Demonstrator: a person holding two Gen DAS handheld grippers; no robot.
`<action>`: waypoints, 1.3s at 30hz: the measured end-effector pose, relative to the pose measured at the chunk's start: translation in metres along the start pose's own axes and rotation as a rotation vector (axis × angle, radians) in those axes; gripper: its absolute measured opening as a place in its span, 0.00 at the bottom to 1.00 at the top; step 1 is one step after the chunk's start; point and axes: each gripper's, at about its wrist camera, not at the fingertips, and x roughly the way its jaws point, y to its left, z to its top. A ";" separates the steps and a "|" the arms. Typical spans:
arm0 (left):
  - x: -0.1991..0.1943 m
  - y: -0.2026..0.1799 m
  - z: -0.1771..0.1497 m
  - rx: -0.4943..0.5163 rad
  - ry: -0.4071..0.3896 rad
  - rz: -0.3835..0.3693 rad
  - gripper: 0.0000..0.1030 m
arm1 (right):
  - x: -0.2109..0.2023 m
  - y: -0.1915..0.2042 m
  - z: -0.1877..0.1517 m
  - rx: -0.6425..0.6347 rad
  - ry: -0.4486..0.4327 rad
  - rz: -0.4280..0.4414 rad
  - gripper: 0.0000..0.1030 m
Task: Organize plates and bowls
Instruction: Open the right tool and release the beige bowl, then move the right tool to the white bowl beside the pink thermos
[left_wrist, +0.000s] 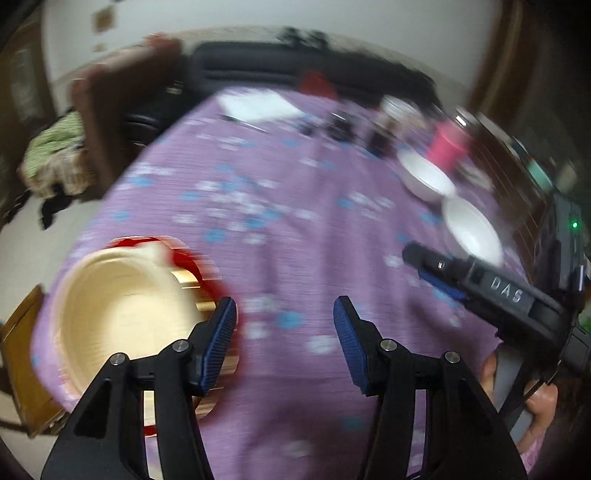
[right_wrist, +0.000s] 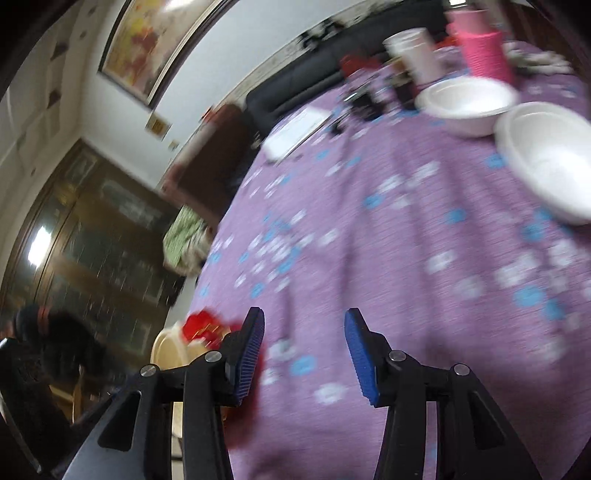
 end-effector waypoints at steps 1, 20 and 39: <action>0.005 -0.012 0.003 0.011 0.010 -0.010 0.52 | -0.008 -0.012 0.005 0.014 -0.021 -0.011 0.47; 0.125 -0.165 0.111 0.050 0.082 -0.075 0.52 | -0.108 -0.198 0.125 0.104 -0.298 -0.312 0.65; 0.211 -0.134 0.197 -0.120 0.049 -0.028 0.52 | 0.029 -0.172 0.230 0.138 -0.085 -0.365 0.66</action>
